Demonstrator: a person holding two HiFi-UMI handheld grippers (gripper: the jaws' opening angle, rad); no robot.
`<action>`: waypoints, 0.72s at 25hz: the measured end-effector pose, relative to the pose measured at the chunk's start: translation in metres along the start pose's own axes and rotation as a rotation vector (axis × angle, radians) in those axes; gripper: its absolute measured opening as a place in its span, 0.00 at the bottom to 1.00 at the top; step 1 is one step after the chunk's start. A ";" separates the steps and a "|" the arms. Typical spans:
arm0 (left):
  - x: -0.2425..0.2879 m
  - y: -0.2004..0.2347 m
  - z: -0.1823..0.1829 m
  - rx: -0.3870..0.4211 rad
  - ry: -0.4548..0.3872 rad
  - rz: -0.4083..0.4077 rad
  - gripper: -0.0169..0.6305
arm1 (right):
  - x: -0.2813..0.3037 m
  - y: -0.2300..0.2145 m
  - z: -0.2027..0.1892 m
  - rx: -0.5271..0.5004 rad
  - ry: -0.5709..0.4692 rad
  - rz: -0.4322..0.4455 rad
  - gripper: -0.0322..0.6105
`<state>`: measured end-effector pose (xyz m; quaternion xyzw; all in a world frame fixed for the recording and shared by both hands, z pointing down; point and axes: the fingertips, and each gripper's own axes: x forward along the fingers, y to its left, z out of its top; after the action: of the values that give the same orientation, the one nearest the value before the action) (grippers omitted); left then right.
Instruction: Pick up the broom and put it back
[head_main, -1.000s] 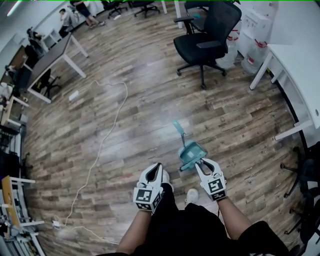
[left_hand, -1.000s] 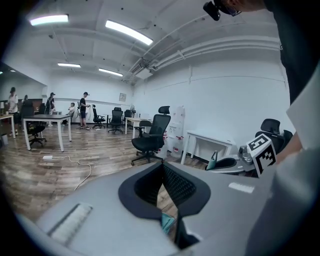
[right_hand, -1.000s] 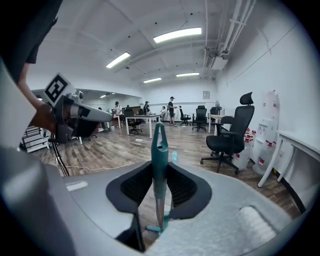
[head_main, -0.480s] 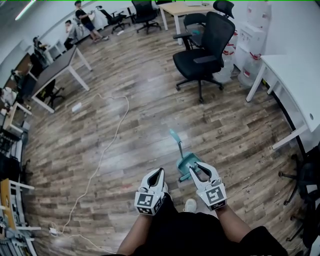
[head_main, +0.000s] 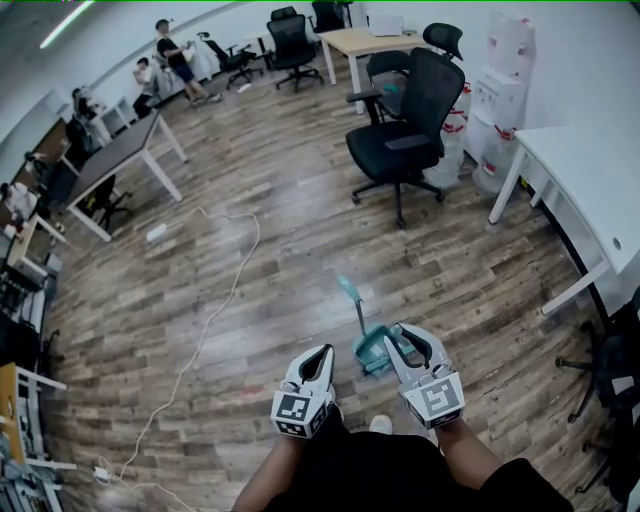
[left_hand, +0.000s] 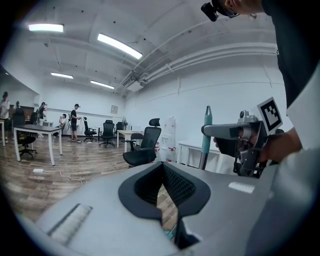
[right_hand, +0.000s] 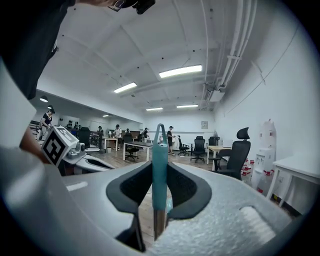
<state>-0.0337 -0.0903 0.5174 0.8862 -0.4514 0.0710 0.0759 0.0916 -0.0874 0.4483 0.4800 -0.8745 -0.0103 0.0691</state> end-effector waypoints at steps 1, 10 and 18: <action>0.000 -0.001 0.004 0.002 -0.006 -0.008 0.05 | -0.001 -0.001 0.005 -0.003 -0.011 -0.004 0.20; -0.001 -0.022 0.054 0.071 -0.108 -0.050 0.05 | -0.006 -0.008 0.037 -0.025 -0.089 0.003 0.19; 0.001 -0.026 0.068 0.088 -0.149 -0.050 0.05 | -0.010 -0.028 0.059 -0.001 -0.147 -0.031 0.19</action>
<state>-0.0075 -0.0895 0.4493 0.9025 -0.4300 0.0228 0.0048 0.1132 -0.0969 0.3867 0.4915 -0.8696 -0.0471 0.0046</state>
